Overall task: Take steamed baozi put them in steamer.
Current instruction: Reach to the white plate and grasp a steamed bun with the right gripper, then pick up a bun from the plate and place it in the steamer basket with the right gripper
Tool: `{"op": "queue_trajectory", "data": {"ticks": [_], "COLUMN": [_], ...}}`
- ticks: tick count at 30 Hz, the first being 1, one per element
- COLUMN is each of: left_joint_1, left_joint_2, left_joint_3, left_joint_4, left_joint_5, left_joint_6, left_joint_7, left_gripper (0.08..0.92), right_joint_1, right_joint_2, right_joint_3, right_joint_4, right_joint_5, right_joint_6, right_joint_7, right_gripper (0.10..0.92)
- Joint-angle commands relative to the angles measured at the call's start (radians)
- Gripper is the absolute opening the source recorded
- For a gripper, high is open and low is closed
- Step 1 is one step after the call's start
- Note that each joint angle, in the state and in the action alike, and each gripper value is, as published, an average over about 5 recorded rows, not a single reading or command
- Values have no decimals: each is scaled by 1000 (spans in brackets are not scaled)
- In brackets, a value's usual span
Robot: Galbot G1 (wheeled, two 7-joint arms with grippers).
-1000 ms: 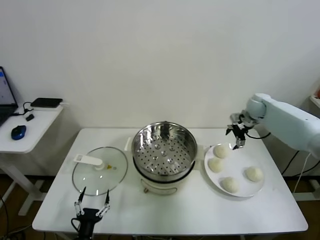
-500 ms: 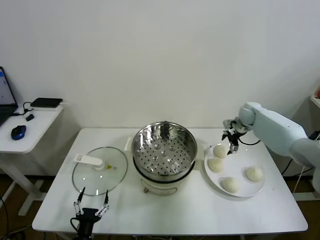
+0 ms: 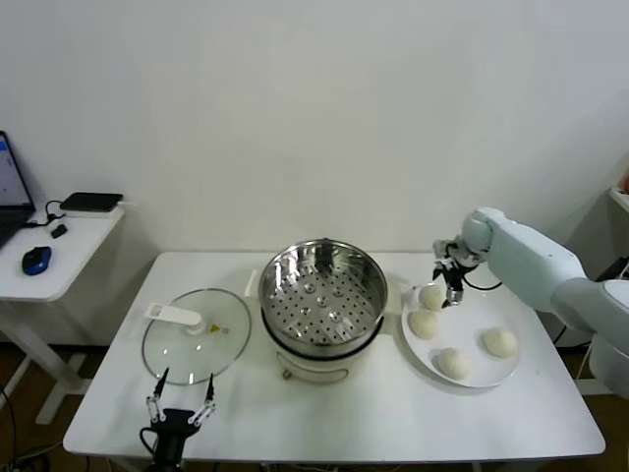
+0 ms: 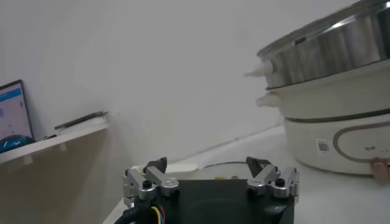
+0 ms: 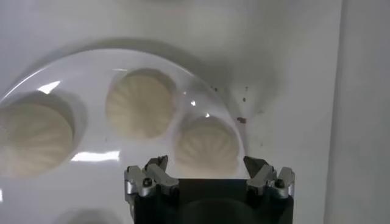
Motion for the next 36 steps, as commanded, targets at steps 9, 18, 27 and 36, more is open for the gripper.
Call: {"op": "queue_trajectory", "data": {"ticks": [9, 18, 27, 36], "left_joint_1": [-2, -6, -5, 0], "left_joint_2": [-49, -49, -49, -47], "left_joint_3": [-1, 0, -4, -9], "left_joint_4": [3, 8, 2, -5], "left_joint_5": [4, 8, 9, 9], "left_joint_6": [-1, -3, -3, -1], "left_joint_7": [1, 3, 4, 2], "left_gripper": [823, 823, 823, 823], "right_joint_1": [-17, -26, -4, 201], "right_joint_2": [20, 32, -5, -111], "right_joint_3": [25, 39, 23, -186], "right_joint_4": [-34, -54, 7, 238], "right_joint_5": [-31, -77, -72, 95], "right_joint_6": [3, 11, 11, 54], "right_joint_7": [7, 32, 40, 8], "right_gripper": [816, 710, 670, 630]}}
